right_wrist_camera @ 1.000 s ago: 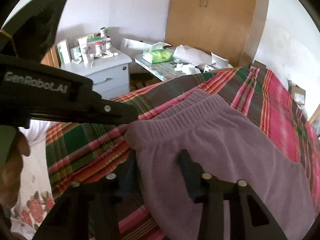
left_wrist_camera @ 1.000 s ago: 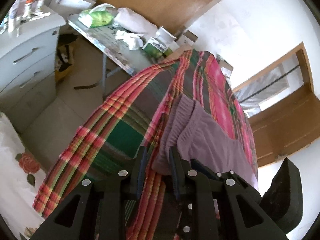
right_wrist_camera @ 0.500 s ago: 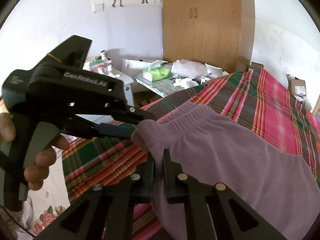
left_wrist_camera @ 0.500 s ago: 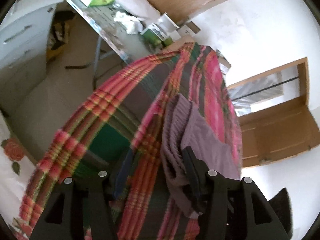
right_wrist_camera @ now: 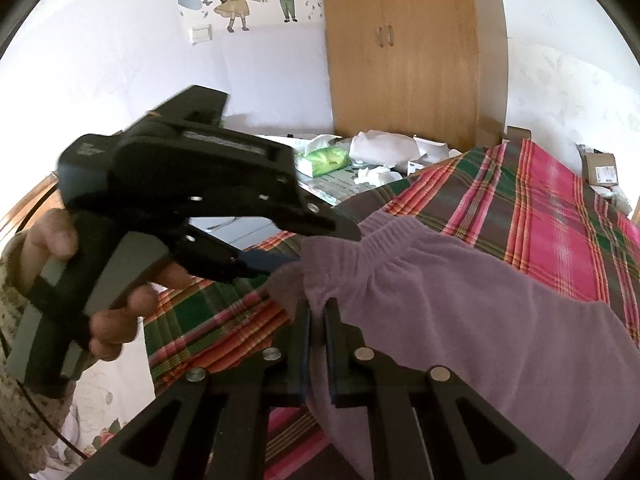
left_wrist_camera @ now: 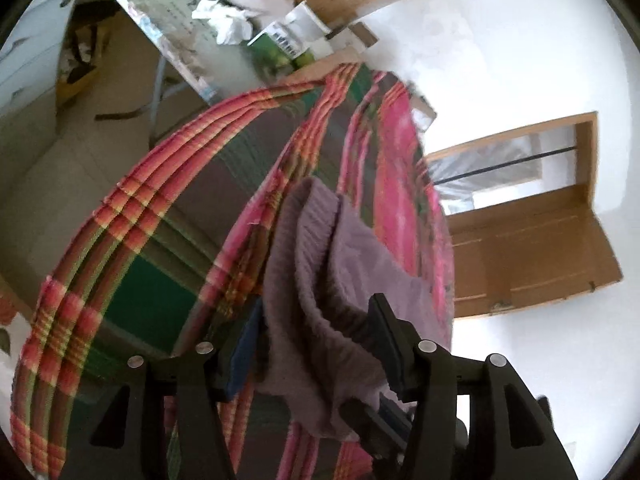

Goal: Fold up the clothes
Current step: 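Hold the gathered blanket up with both grippers close together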

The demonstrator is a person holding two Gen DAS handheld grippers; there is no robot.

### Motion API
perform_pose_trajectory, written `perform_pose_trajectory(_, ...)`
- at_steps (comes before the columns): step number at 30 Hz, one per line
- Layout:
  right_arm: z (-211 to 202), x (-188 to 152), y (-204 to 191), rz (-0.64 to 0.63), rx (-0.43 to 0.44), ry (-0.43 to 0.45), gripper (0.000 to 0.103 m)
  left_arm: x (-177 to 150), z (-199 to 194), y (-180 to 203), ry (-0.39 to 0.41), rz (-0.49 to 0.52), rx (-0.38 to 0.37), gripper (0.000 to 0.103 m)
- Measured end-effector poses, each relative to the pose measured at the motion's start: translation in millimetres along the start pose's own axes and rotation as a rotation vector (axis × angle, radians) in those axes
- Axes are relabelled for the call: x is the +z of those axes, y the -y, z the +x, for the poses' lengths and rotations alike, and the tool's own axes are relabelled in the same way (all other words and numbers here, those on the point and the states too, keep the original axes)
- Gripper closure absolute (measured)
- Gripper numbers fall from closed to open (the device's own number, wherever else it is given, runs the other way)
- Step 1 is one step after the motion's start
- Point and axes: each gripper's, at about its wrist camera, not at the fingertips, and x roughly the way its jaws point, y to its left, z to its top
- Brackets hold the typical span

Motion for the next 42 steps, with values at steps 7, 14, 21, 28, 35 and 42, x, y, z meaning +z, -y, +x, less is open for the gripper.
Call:
perform_pose_trajectory(7,5.1,-1.6,-7.0,-0.04,-0.02,-0.012,0.096,4.9,4.0,-3.1,-0.019,-0.001,0.003,0.046)
perform_pose_trajectory(14,28.0,0.2,-15.1,-0.082,-0.069,-0.094,0.048,6.4,4.9,-6.8,-0.031,-0.014,0.006,0.046)
perform_pose_trajectory(21,50.1,1.9,-21.7,-0.117,-0.12,-0.175,0.073,7.3,4.9,-5.6,-0.044,-0.012,0.015,0.046)
perform_pose_trajectory(28,30.0,3.8,-10.6,-0.086,-0.11,-0.093,0.096,9.4,4.4,-4.8,-0.061,-0.026,-0.018,0.046)
perform_pose_trajectory(35,15.0,-1.7,-12.2,-0.104,-0.096,-0.042,0.096,13.3,9.1,0.4,-0.092,-0.03,-0.049,0.046)
perform_pose_trajectory(42,14.6,-0.4,-17.5,-0.145,-0.108,-0.023,0.096,21.9,26.4,1.5,-0.149,-0.047,-0.055,0.046)
